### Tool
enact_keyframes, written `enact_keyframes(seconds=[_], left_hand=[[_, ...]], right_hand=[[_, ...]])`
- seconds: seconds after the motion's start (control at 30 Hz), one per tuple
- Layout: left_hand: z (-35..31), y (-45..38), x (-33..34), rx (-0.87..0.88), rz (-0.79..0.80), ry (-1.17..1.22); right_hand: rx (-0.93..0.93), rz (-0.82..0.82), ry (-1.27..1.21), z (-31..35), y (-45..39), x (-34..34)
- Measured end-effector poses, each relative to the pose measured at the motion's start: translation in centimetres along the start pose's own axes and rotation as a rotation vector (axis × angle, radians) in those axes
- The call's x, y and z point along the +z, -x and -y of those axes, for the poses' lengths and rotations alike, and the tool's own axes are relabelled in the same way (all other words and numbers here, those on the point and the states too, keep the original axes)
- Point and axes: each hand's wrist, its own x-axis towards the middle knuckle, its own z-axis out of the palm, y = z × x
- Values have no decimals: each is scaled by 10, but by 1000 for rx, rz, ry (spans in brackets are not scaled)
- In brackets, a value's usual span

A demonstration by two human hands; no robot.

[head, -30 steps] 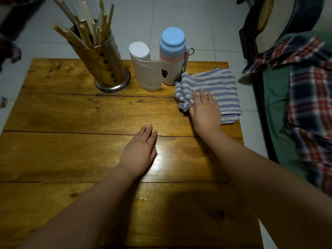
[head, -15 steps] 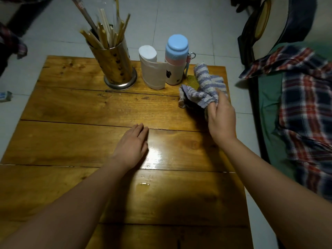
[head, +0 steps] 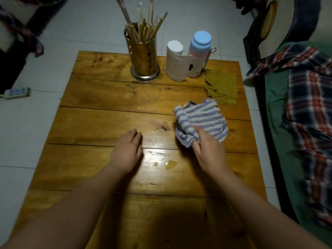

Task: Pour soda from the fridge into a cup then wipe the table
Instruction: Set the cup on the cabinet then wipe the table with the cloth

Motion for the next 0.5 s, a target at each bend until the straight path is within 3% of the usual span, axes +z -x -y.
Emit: enact_keyframes(seconds=[0.37,0.43,0.5], left_hand=[[34,29,20,9,-10,-2],[35,30,23,15,-14,-9],[37,30,25,21,-14,-12]], right_hand=[[-137,372,142,10,45,43],[-132,326,108,8,44,44],[-119,174,108,3,38,45]])
